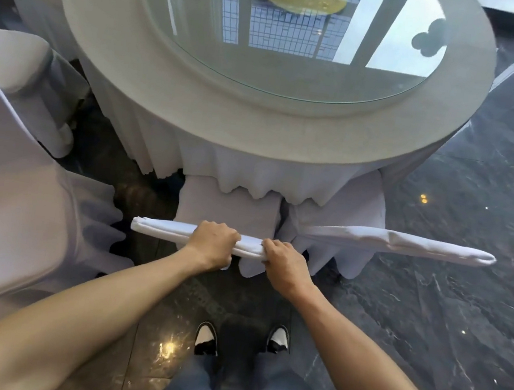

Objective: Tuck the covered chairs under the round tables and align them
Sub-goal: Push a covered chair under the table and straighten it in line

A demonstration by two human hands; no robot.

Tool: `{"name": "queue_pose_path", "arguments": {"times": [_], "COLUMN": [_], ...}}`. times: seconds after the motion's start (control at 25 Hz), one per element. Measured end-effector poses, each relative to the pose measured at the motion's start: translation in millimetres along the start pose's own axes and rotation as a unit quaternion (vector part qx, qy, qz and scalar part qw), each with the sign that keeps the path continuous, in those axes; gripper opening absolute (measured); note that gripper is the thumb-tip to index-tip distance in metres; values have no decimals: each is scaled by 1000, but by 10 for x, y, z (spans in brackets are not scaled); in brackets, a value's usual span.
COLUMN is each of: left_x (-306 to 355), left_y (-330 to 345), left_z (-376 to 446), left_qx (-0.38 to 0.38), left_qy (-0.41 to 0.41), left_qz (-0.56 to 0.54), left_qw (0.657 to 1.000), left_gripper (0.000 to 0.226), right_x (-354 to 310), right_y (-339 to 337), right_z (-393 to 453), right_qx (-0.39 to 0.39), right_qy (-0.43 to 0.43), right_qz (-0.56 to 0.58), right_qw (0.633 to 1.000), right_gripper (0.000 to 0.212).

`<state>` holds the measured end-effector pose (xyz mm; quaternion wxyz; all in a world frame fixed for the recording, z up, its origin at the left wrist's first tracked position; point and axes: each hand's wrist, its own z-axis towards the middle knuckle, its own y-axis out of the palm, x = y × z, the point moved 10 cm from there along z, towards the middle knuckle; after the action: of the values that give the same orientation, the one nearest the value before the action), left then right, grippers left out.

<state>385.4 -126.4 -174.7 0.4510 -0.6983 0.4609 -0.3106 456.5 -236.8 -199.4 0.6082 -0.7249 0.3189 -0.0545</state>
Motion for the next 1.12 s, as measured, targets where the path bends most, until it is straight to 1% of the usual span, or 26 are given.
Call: {"name": "queue_pose_path", "arguments": {"times": [0.12, 0.28, 0.4, 0.6, 0.8, 0.88, 0.96, 1.04, 1.12], "left_x": [20, 142, 192, 123, 125, 141, 127, 129, 181], "left_y": [-7, -130, -170, -265, -327, -331, -341, -324, -311], "left_z": [91, 289, 413, 636, 752, 733, 719, 731, 781], "left_qx": [26, 59, 66, 72, 62, 66, 59, 41, 16], "left_qy": [2, -11, -15, -37, -31, -26, -31, -34, -39], "left_qz": [-3, -21, -25, -29, -26, -22, -27, -26, -23], "left_qw": [1000, 998, 997, 996, 997, 997, 997, 998, 999], "left_gripper": [23, 24, 25, 26, 21, 20, 19, 17, 17], "right_x": [34, 287, 458, 564, 679, 694, 742, 891, 1136], "right_y": [-66, -221, -271, -354, -385, -389, -469, -638, -806], "right_z": [57, 211, 324, 553, 713, 703, 666, 579, 461], "right_qx": [9, 10, 6, 9, -9, -27, -43, -38, -22], "right_qy": [7, 23, 24, 24, 13, 10, 4, 16, 37], "right_qz": [-2, -16, -25, -6, -12, -8, 2, 13, 2], "right_qw": [1000, 1000, 999, 1000, 1000, 1000, 999, 999, 999], "right_gripper": [25, 20, 17, 10, 10, 14, 24, 39, 47]}}
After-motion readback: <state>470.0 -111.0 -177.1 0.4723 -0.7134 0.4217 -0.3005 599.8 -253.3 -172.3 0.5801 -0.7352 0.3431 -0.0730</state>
